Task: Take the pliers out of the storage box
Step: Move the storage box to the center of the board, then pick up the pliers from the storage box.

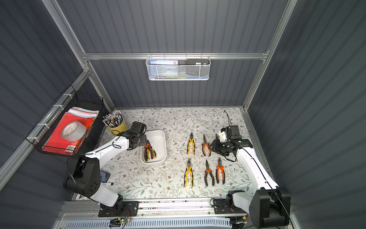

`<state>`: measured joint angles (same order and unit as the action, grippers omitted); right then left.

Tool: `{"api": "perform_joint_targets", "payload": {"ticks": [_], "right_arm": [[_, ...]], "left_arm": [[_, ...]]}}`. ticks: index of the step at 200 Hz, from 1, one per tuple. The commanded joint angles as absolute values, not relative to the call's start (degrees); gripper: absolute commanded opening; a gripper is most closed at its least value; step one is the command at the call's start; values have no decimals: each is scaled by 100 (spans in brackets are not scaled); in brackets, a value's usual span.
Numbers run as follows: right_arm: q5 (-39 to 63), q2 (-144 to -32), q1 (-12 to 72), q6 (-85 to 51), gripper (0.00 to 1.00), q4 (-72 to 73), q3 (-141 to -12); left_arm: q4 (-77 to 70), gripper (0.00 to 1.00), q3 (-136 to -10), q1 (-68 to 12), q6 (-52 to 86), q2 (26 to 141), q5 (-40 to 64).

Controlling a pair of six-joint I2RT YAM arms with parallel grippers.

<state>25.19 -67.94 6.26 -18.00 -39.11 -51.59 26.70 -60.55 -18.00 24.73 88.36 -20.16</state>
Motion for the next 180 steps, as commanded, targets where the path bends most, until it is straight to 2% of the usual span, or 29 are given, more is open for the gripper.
{"api": "perform_joint_targets", "payload": {"ticks": [1, 33, 94, 130, 180], "right_arm": [[2373, -6784, 668, -1770, 44, -4058, -5347], [2382, -6832, 704, -1871, 43, -3973, -5414], [2399, -6916, 765, -1891, 42, -3842, -5228], [2372, -6908, 773, -1806, 42, -3819, -5023], [2334, -6926, 773, -1706, 42, -3754, -4800]], "left_arm": [[2598, 67, -6412, -1767, 2672, 8214, -1801], [2595, 60, -6469, -1883, 3113, 7843, -1006], [2142, 52, -5830, -2380, 3739, 7802, -454], [2115, 53, -5638, -2558, 3840, 8100, -533], [1756, 54, -5371, -2575, 3951, 8563, -79]]}}
